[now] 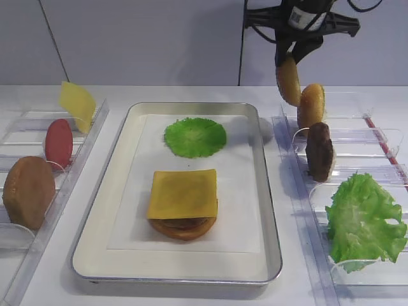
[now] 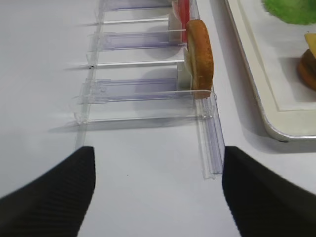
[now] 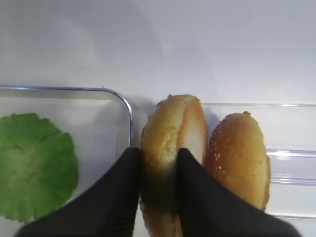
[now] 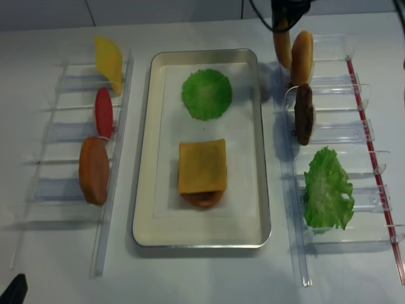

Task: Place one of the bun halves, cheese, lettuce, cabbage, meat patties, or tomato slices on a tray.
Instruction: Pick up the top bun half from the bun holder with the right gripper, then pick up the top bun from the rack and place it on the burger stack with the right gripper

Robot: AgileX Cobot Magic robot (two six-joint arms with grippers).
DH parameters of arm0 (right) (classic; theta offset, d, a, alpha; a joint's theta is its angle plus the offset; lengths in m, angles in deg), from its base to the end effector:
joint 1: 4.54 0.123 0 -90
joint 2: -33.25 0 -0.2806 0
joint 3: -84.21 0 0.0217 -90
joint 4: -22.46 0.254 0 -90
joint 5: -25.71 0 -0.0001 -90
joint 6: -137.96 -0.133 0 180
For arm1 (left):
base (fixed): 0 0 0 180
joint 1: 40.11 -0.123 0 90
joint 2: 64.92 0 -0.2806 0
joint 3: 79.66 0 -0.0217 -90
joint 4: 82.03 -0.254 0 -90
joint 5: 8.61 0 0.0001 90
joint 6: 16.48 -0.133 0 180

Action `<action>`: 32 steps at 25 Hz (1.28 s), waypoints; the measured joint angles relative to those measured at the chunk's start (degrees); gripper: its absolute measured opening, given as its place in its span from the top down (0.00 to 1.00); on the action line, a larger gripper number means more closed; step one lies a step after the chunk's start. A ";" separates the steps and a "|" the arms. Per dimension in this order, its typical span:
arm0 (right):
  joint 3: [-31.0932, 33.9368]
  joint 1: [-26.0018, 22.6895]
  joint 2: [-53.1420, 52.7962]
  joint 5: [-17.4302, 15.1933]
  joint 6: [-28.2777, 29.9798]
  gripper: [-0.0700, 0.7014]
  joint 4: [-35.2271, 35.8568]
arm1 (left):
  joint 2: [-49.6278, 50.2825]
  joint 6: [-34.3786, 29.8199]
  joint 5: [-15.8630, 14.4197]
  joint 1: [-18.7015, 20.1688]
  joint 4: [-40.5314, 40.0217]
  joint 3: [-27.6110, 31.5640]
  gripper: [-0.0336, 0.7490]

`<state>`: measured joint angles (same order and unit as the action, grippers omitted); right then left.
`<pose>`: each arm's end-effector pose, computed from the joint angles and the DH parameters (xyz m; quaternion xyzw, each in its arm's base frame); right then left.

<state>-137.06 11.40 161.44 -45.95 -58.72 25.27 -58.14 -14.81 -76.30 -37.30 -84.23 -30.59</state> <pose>0.4545 0.1362 0.2552 0.0096 0.9822 0.0755 0.1715 0.0303 0.0032 0.2432 0.0068 0.8809 0.0006 0.4733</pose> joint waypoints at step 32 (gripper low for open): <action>53.13 0.00 -56.10 8.03 14.01 0.65 18.76 | 0.00 0.00 0.00 0.00 0.00 0.00 0.33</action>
<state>-83.93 11.40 105.35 -37.92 -44.70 44.03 -58.14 -14.81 -76.30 -37.30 -84.23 -30.59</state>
